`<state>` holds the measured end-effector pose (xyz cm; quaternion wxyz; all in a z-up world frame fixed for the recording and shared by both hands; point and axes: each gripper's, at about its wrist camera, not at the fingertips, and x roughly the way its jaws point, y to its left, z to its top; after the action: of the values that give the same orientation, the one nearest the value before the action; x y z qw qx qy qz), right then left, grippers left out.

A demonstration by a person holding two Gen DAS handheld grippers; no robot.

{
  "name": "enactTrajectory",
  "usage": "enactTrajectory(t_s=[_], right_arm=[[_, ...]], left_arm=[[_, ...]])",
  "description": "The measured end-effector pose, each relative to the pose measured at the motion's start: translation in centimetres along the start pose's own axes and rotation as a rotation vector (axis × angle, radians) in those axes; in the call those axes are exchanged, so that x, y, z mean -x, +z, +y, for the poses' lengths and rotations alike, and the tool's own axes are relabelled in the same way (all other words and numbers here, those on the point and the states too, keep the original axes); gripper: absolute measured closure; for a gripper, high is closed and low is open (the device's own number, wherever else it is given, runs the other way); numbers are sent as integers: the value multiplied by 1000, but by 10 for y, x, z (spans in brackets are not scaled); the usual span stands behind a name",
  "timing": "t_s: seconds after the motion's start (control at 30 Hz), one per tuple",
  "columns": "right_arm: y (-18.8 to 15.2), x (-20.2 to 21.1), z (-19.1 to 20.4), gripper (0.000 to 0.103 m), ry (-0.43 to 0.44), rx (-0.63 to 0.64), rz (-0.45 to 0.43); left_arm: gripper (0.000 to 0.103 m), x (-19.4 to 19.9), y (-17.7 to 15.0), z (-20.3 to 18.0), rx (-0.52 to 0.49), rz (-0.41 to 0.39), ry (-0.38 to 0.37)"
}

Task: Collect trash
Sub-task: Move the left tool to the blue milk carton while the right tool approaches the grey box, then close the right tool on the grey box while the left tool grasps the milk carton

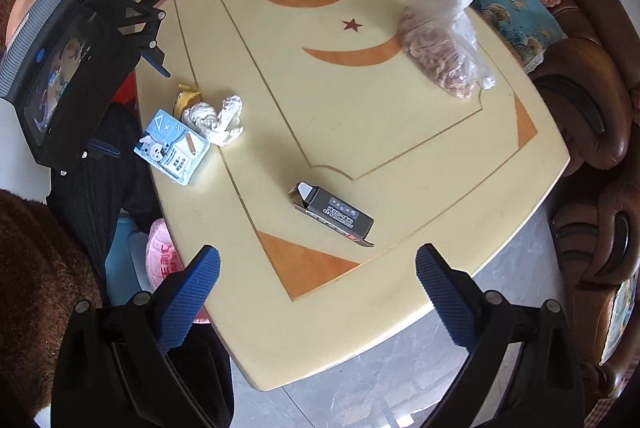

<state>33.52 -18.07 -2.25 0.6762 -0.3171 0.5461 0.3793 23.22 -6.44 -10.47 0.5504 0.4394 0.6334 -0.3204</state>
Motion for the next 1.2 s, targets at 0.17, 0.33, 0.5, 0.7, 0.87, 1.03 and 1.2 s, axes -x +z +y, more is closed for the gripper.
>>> enactTrajectory(t_s=[0.17,0.33,0.5,0.7,0.87,1.03,1.2], right_arm=[[5,-47,-7,7,55,62,85],[6,-77,-2,7,83,142,156],[9,-85,-2,7,89,188,185],[19,-93,-8,7,95,214,189],[21,-109,-8,7,113,227,215],[22,-125,-1,7,122,264,255],[26,-136,0,7,121,277,274]], left_arm=[[11,-17,11,1,-7,15,-39],[11,-30,16,0,-8,42,-68],[11,-33,19,4,-5,49,-85],[11,-38,20,5,-8,51,-116],[11,-48,22,9,8,67,-151],[11,-49,22,10,14,54,-179],[11,-52,22,8,9,47,-194]])
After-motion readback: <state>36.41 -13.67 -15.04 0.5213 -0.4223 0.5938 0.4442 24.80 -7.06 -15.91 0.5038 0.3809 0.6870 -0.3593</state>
